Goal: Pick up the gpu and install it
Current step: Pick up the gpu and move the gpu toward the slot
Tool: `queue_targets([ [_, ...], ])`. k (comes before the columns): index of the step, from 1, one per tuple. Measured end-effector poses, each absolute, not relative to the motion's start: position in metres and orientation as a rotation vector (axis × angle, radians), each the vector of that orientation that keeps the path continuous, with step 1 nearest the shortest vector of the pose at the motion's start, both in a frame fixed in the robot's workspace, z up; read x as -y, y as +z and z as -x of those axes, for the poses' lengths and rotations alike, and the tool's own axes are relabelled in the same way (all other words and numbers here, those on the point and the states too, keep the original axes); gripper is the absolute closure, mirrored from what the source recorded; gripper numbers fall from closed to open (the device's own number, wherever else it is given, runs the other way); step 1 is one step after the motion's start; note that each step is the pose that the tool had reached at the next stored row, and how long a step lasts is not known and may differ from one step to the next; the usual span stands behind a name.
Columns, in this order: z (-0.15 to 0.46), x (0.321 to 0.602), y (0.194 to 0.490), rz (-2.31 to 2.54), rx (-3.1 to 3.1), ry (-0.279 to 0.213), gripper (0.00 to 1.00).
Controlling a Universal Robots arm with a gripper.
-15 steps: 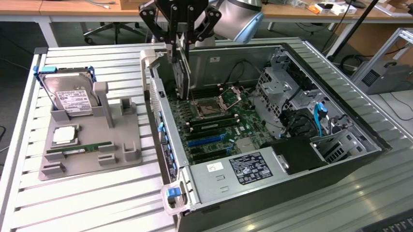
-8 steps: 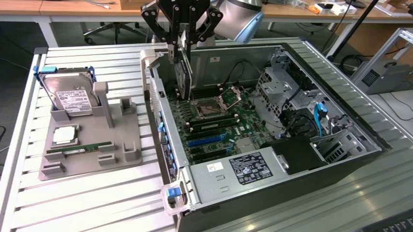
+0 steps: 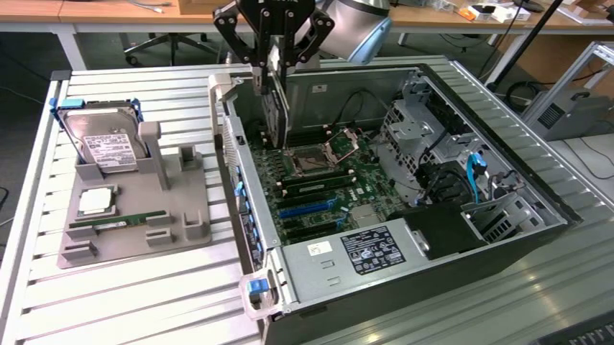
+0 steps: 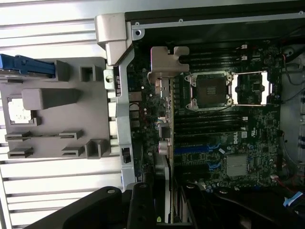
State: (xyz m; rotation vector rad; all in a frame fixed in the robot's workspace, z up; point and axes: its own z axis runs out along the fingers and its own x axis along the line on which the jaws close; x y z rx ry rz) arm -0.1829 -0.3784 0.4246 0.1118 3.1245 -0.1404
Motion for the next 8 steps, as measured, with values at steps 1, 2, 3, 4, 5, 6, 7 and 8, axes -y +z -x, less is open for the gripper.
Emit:
queue_targets([
  [1, 0.1825, 0.3783, 0.4245, -0.112, -3.124, -0.141, 0.73],
  [2, 0.182, 0.3783, 0.4244, -0.112, -3.124, -0.143, 0.73],
  [3, 0.1816, 0.3784, 0.4243, -0.112, -3.124, -0.144, 0.73],
  [4, 0.1806, 0.3783, 0.4241, -0.112, -3.124, -0.146, 0.73],
  [5, 0.1801, 0.3784, 0.4239, -0.112, -3.124, -0.148, 0.73],
  [6, 0.1796, 0.3784, 0.4238, -0.112, -3.124, -0.149, 0.73],
  [7, 0.1791, 0.3784, 0.4237, -0.112, -3.124, -0.15, 0.73],
  [8, 0.1785, 0.3784, 0.4235, -0.112, -3.124, -0.152, 0.73],
])
